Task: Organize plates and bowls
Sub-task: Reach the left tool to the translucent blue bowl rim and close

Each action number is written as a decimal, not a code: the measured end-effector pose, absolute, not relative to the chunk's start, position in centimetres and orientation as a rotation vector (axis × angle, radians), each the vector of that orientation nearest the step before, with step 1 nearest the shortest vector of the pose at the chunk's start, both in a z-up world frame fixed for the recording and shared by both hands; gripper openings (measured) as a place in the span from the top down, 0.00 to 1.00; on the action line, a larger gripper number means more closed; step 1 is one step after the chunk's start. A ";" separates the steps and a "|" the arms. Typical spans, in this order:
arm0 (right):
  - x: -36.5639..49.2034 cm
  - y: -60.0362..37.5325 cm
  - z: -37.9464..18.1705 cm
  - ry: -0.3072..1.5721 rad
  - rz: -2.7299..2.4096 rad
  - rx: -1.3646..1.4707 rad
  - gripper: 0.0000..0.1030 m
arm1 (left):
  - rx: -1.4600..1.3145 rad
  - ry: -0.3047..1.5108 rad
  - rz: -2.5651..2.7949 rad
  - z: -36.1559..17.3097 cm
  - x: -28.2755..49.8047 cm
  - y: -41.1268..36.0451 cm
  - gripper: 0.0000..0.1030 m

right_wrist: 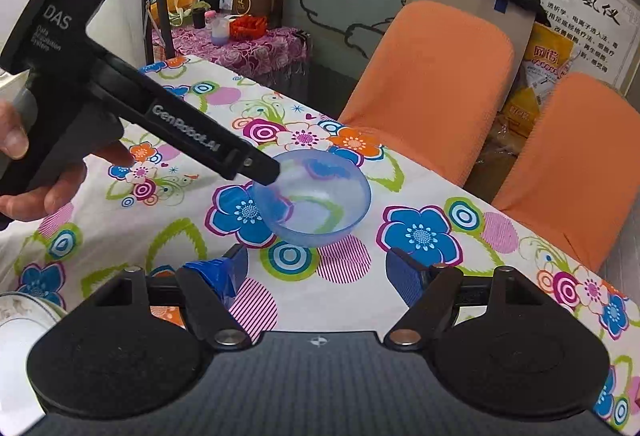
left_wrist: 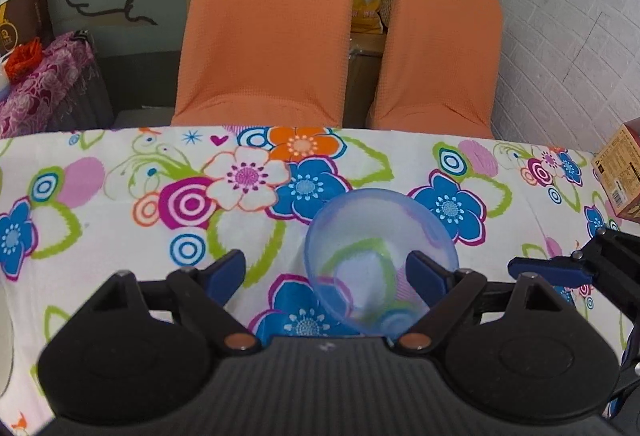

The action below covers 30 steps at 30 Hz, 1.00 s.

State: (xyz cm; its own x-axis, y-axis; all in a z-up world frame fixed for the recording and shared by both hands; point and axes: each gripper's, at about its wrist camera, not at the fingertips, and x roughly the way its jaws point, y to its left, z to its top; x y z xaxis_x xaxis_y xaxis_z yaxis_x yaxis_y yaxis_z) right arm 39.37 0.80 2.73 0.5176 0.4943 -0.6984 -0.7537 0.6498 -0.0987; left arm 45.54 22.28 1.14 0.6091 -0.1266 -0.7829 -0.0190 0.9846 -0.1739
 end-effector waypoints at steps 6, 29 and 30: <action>41.9 2.4 -0.4 0.728 0.798 -0.438 0.39 | -0.145 0.917 -0.073 -0.8 47.5 21.9 0.14; 42.8 3.7 -2.0 0.521 0.845 -0.345 0.40 | -0.040 0.830 -0.120 0.5 47.3 19.7 0.51; 42.6 3.6 -1.7 0.510 0.842 -0.350 0.40 | -0.041 0.820 -0.121 1.1 46.7 19.4 0.51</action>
State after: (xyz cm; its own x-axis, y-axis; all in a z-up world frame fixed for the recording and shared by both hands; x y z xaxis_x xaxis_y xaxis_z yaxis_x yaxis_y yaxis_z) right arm 42.62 3.62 -1.69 0.5580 0.6153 -0.5568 -0.7781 0.6211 -0.0934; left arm 46.65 19.43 1.15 0.6760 -0.1234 -0.7265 0.0919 0.9923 -0.0829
